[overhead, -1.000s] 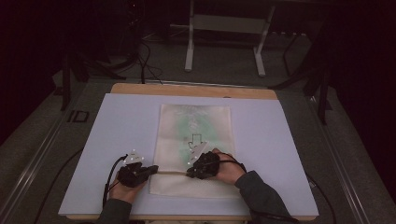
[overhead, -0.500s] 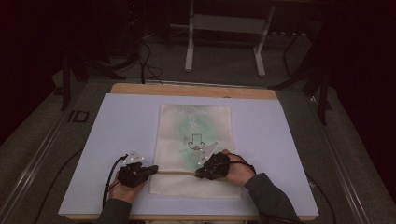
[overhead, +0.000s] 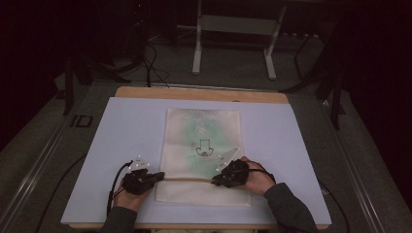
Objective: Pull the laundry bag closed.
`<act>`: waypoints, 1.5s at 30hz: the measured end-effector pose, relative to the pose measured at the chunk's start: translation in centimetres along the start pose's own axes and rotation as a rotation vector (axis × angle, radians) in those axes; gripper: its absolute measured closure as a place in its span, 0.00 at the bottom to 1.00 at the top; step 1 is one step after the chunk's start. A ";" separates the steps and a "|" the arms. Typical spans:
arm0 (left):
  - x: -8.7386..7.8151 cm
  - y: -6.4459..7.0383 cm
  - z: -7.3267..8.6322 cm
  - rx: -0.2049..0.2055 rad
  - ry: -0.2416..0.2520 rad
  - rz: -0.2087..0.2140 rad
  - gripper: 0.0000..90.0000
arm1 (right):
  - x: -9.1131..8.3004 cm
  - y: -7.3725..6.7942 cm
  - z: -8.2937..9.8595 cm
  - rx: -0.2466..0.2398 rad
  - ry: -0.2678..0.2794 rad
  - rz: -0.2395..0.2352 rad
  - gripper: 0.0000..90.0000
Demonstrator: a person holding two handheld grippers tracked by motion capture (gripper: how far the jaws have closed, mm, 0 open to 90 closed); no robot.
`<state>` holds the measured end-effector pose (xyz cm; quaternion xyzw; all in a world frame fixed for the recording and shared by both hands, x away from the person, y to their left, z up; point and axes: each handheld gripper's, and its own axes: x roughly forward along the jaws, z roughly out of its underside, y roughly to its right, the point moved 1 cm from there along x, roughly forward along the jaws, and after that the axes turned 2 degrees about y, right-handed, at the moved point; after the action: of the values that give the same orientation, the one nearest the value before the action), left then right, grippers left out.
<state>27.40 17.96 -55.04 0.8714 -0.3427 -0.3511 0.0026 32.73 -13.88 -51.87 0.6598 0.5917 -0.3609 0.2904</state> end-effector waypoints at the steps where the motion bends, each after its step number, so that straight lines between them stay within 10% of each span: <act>1: 0.0 0.0 0.0 0.000 0.000 0.000 1.00 | -0.1 0.0 0.2 0.006 0.001 -0.001 0.92; 45: 0.0 0.0 0.0 -0.004 0.000 0.002 1.00 | -5.9 1.1 7.8 0.151 0.054 0.037 0.92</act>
<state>27.42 17.96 -55.05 0.8710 -0.3429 -0.3517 0.0048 32.58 -23.72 -51.59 0.7002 0.5580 -0.3812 0.2304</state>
